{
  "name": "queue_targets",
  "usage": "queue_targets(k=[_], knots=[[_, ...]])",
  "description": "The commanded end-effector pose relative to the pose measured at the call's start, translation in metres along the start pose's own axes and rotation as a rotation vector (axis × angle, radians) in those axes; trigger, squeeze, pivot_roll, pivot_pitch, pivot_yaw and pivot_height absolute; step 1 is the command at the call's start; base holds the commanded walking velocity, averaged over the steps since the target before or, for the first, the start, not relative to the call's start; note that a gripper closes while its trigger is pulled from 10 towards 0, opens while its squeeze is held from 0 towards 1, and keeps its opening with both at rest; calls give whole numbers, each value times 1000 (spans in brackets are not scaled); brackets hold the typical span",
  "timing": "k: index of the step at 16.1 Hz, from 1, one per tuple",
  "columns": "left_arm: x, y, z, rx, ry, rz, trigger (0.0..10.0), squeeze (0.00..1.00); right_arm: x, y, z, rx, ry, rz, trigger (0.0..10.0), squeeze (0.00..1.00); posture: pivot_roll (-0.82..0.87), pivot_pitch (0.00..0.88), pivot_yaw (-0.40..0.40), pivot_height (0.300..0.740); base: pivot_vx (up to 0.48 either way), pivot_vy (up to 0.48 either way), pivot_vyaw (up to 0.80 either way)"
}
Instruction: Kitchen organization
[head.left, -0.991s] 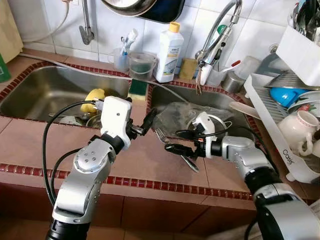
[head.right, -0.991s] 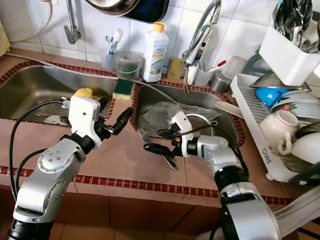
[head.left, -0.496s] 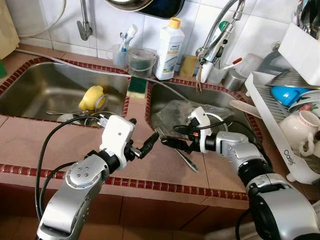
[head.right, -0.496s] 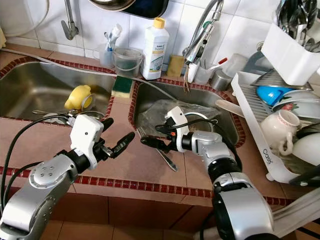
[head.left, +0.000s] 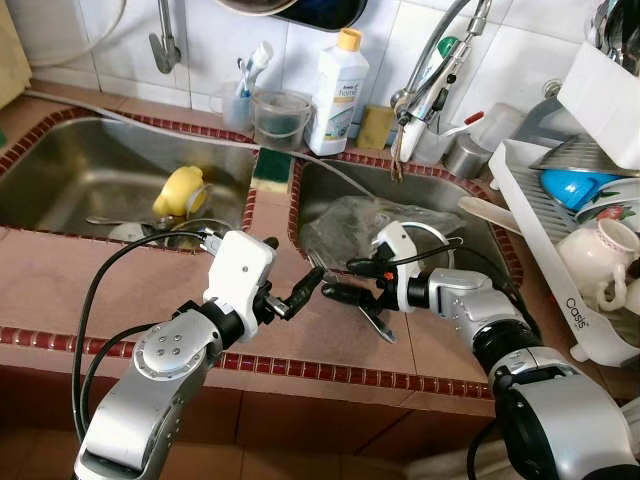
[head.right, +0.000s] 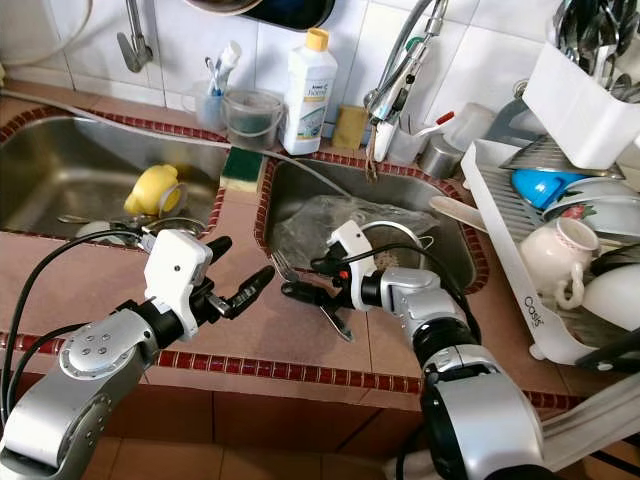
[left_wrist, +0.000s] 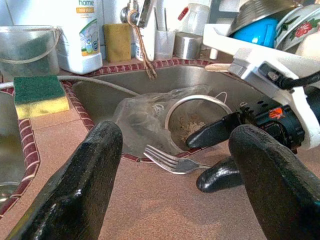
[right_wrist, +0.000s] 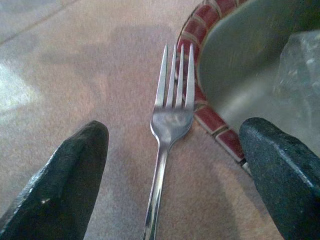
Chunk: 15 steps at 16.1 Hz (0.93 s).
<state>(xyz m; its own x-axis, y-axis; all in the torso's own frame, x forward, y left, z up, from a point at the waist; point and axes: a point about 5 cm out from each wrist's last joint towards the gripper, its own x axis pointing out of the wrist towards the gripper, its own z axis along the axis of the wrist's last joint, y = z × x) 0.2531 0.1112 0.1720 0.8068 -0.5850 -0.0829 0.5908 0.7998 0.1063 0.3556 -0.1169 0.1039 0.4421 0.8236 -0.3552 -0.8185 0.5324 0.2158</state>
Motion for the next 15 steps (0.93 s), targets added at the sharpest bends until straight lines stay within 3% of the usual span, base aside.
queue_targets(k=[1,4,5,6,15], knots=[[0,-6,4,3,-15,-14,10000,0,-3,-3,-1,6,23,-7,10000,0,56,86,-212,740,0,0,0],[-4,-7,5,-5,-18,14,10000,0,-3,-1,-15,34,78,-11,10000,0,82,96,-241,740,0,0,0],[-5,-7,5,-7,-18,21,10000,0,-2,-1,-16,38,81,-12,8824,0,82,96,-241,740,0,0,0],[-6,-7,5,-11,-15,34,10000,0,-3,-2,-18,44,98,-23,118,0,91,103,-253,740,0,0,0],[-9,-9,4,-31,-13,83,10000,0,-4,-2,-18,6,140,-9,0,0,91,111,-280,740,0,0,0]])
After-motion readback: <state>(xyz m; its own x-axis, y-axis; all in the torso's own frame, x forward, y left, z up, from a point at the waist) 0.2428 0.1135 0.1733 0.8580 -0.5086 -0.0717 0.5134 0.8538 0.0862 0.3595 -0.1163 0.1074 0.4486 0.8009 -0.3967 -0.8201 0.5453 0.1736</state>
